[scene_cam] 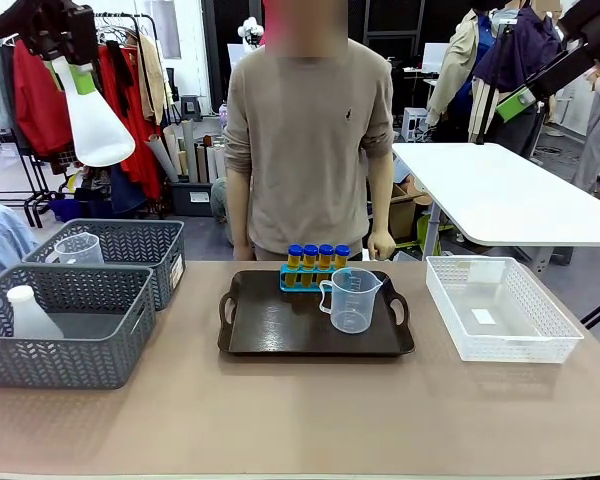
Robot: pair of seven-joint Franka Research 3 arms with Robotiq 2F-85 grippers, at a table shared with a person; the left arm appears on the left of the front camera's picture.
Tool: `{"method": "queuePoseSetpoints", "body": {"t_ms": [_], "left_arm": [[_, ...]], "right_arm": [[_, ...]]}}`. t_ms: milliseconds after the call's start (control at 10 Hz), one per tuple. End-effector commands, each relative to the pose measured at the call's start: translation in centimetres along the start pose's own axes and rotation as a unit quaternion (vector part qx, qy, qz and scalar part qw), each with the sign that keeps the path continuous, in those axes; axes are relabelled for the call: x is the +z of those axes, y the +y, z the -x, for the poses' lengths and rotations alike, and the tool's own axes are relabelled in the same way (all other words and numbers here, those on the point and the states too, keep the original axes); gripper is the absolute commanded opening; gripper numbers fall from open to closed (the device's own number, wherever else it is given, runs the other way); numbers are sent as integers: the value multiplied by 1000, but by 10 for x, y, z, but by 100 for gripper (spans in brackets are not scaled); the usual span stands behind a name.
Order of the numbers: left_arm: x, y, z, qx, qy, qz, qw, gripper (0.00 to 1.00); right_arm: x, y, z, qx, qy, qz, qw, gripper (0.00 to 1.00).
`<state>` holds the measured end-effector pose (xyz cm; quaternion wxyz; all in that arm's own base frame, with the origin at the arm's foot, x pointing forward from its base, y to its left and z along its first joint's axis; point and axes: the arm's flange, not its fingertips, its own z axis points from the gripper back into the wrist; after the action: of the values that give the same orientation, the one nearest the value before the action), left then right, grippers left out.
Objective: Prepare the laboratory tools.
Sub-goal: Pick up one Small flask and place it on the Handle tray.
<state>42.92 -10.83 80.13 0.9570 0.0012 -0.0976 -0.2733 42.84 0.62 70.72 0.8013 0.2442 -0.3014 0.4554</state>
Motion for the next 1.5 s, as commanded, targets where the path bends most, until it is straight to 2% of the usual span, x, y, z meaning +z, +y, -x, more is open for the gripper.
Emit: {"method": "queuePoseSetpoints", "body": {"t_ms": [0,300,700,900,1100,1300,1400], "left_arm": [[-17,-19,-11,-40,10,5,999,0],[-67,-72,-52,-131,19,36,991,0],[-141,-124,-85,-215,-10,70,974,0],[-189,-149,-99,-259,12,74,963,0],[-217,-156,-110,-285,6,63,956,0],[-215,-153,-109,-311,-11,86,946,0],[-226,-166,-119,-282,12,76,956,0]], "right_arm": [[0,1,-2,5,-6,-4,1000,100],[0,1,-2,5,-6,-4,1000,100],[0,1,-2,5,-6,-4,1000,100],[0,1,-2,5,-6,-4,1000,100],[0,1,-2,5,-6,-4,1000,100],[0,1,-2,5,-6,-4,1000,100],[0,1,-2,5,-6,-4,1000,100]]}}
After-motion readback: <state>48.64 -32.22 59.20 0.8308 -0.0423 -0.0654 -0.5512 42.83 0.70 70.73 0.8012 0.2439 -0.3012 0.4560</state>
